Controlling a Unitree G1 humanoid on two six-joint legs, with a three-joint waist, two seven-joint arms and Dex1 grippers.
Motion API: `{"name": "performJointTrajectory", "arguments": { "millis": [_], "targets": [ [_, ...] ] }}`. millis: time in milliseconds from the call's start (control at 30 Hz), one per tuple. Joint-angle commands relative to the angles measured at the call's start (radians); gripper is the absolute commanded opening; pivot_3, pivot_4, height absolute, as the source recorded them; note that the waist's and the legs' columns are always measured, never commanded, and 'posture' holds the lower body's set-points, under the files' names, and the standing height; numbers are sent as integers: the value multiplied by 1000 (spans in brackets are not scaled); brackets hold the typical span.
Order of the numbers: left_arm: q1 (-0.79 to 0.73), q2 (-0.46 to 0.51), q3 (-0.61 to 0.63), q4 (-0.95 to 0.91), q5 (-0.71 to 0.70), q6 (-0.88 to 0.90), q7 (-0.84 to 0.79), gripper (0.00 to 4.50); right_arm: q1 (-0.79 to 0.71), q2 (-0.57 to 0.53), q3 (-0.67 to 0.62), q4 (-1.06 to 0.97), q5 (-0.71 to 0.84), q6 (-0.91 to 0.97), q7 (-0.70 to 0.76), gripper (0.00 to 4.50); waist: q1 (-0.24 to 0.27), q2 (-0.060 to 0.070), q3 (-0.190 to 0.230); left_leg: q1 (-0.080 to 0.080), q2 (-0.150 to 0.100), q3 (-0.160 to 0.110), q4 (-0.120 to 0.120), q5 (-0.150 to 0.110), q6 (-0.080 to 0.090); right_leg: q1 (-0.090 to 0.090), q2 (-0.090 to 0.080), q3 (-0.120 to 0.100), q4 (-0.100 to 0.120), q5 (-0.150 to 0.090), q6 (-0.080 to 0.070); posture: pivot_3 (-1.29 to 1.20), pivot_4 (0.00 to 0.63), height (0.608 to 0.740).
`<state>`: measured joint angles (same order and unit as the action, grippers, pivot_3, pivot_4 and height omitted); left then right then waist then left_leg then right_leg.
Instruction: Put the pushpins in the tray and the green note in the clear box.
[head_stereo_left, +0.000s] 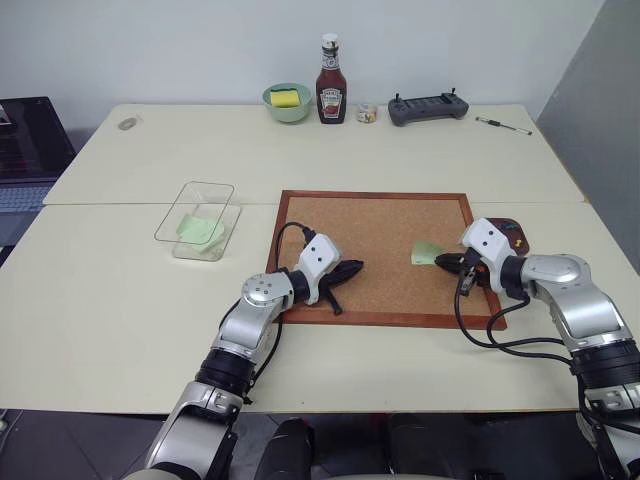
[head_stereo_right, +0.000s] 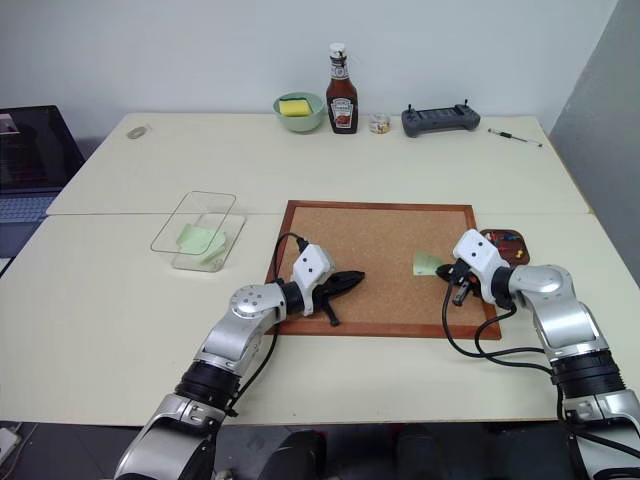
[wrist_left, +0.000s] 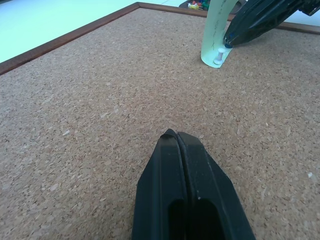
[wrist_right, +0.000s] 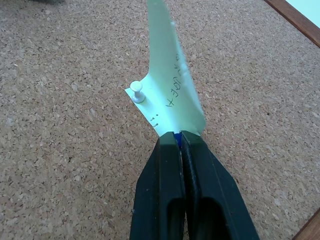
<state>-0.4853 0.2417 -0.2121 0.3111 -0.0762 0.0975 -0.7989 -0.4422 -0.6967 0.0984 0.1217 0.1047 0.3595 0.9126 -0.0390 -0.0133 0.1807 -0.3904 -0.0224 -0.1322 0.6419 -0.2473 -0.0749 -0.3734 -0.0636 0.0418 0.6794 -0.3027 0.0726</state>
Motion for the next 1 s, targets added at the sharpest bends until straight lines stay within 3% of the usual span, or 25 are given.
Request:
{"name": "performJointTrajectory", "arguments": {
  "millis": [33, 500, 633, 800, 1000],
  "targets": [
    [24, 11, -16, 11, 12, 11, -6, 0, -28, -20, -64, -78, 57, 22, 19, 30, 0, 0, 0, 0, 0, 0, 0, 0, 0, 0, 0, 0, 0, 0, 0, 0, 150, 740],
    [24, 11, -18, 15, 13, 9, -10, 0, 6, -85, -107, -188, 113, 94, 49, 30, 0, 0, 0, 0, 0, 0, 0, 0, 0, 0, 0, 0, 0, 0, 0, 0, 150, 740],
    [26, 13, -17, 13, 12, 10, -9, 0, 47, -160, -182, -195, 125, 114, 54, 30, 2, 0, 0, 0, 0, 0, 0, 0, 0, 0, 0, 0, 0, 0, 0, 0, 150, 740],
    [28, 10, -20, 18, 13, 6, -8, 0, 61, -206, -215, -102, 69, 35, -5, 30, 1, 0, 0, 0, 0, 1, 0, 0, 0, 0, 0, 0, 0, 0, 0, 0, 150, 740],
    [20, 9, -22, 27, 14, 5, -10, 0, -45, -174, -91, 130, -120, -139, -128, 30, -2, 0, 0, 1, 0, 1, 0, 0, 0, 0, 0, 1, 0, 0, 0, 0, 150, 740]
  ]
}}
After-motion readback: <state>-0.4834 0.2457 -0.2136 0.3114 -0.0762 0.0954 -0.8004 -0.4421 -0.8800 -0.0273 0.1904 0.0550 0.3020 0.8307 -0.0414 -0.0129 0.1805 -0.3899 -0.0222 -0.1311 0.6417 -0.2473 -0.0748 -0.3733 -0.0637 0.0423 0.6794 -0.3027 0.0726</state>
